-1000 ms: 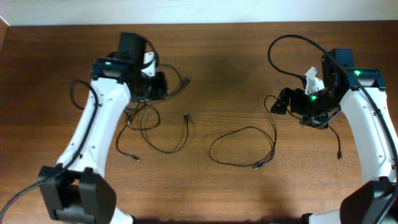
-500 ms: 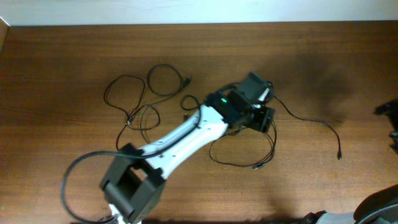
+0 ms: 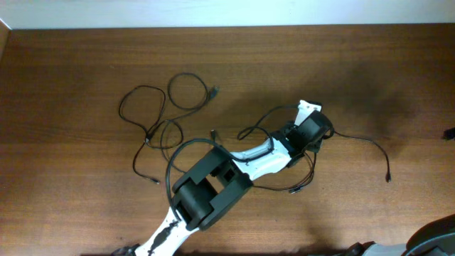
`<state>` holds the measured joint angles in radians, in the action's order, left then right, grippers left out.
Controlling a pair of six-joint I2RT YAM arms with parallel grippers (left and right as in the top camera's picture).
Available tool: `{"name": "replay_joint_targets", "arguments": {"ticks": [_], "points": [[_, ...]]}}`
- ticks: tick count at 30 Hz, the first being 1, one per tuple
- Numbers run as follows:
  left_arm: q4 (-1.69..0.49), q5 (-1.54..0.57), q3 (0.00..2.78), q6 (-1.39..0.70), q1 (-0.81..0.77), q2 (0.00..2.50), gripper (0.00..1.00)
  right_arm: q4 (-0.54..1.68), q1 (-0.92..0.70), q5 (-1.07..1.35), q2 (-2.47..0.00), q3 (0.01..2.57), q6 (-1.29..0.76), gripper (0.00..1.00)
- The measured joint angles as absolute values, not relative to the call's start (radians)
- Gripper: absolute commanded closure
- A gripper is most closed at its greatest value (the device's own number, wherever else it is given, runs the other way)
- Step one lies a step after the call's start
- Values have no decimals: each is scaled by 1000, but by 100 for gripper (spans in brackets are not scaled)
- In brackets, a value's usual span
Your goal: Untangle cables
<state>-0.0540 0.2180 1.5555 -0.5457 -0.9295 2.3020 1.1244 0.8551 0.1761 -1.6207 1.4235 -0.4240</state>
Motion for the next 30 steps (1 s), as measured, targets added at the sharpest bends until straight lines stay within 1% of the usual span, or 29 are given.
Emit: {"name": "replay_joint_targets", "arguments": {"ticks": [2, 4, 6, 8, 10, 11, 12, 14, 16, 18, 20, 21, 23, 25, 27, 28, 30], "points": [[-56, 221, 1556, -540, -929, 2304, 100, 1124, 855, 176, -1621, 1423, -424, 2], [-120, 222, 1579, -490, -929, 2304, 100, 1125, 855, 176, -1621, 1423, -424, 2], [-283, 245, 1636, -438, -928, 2279, 100, 1125, 855, 176, -1621, 1423, -424, 2], [-424, 255, 1684, -417, -924, 2196, 100, 1125, 855, 176, -1621, 1423, -424, 2], [-479, 261, 1743, -409, -921, 2084, 99, 1125, 855, 176, -1621, 1423, -425, 2], [-510, 253, 1757, -407, -920, 2033, 94, 1124, 855, 176, -1621, 1423, -424, 2], [-548, 237, 1768, -406, -919, 1999, 96, 1124, 855, 176, -1621, 1423, -424, 2], [-648, 200, 1777, -407, -918, 1979, 98, 1126, 855, 176, -1621, 1423, -424, 2], [-847, 156, 1772, -411, -918, 1981, 99, 1125, 855, 175, -1621, 1423, -425, 2], [-1005, 127, 1768, -419, -918, 1984, 95, 1124, 855, 174, -1621, 1423, -427, 1], [-1107, 117, 1766, -424, -919, 1987, 94, 1125, 855, 173, -1621, 1423, -427, 2], [-1136, 114, 1765, -424, -919, 1987, 94, 1125, 855, 173, -1621, 1423, -428, 2], [-1183, 103, 1760, -424, -922, 1987, 89, 1126, 855, 173, -1621, 1423, -428, 2], [-1205, 91, 1731, -428, -931, 1987, 87, 1125, 855, 173, -1621, 1423, -427, 2], [-1212, 78, 1676, -429, -951, 1988, 86, 1125, 855, 173, -1621, 1423, -427, 2], [-1214, 77, 1646, -435, -962, 1988, 87, 1125, 855, 173, -1621, 1423, -427, 2], [-1212, 78, 1592, -457, -975, 1988, 85, 1125, 855, 173, -1621, 1423, -428, 2]]}}
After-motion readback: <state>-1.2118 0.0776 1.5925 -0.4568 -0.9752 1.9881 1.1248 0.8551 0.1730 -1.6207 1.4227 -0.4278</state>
